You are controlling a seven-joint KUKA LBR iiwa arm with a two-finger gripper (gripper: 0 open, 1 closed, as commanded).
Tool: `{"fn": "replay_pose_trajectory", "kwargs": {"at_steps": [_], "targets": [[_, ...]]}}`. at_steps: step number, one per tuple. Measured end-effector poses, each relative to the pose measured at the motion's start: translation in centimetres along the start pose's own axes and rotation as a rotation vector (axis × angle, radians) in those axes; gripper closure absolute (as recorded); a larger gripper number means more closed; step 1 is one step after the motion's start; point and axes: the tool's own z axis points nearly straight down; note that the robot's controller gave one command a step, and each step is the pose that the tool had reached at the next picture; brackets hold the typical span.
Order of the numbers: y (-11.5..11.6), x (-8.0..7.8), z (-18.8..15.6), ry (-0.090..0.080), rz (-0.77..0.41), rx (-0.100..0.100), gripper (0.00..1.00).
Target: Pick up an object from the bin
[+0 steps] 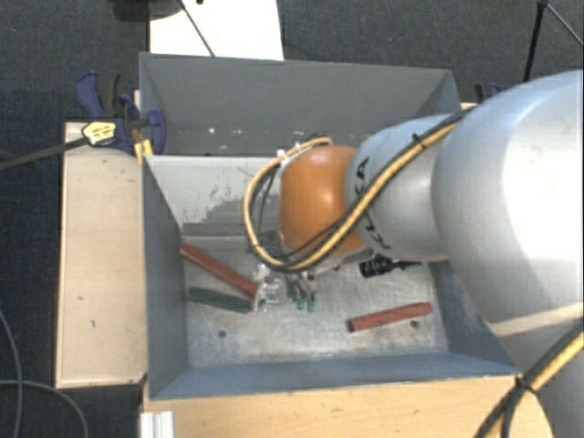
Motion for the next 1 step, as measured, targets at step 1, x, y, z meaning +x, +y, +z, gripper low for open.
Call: {"fn": "replay_pose_trajectory", "kwargs": {"at_steps": [1], "targets": [[-5.92, 0.16, -13.28, 0.009, -0.139, 0.002, 1.0]]}}
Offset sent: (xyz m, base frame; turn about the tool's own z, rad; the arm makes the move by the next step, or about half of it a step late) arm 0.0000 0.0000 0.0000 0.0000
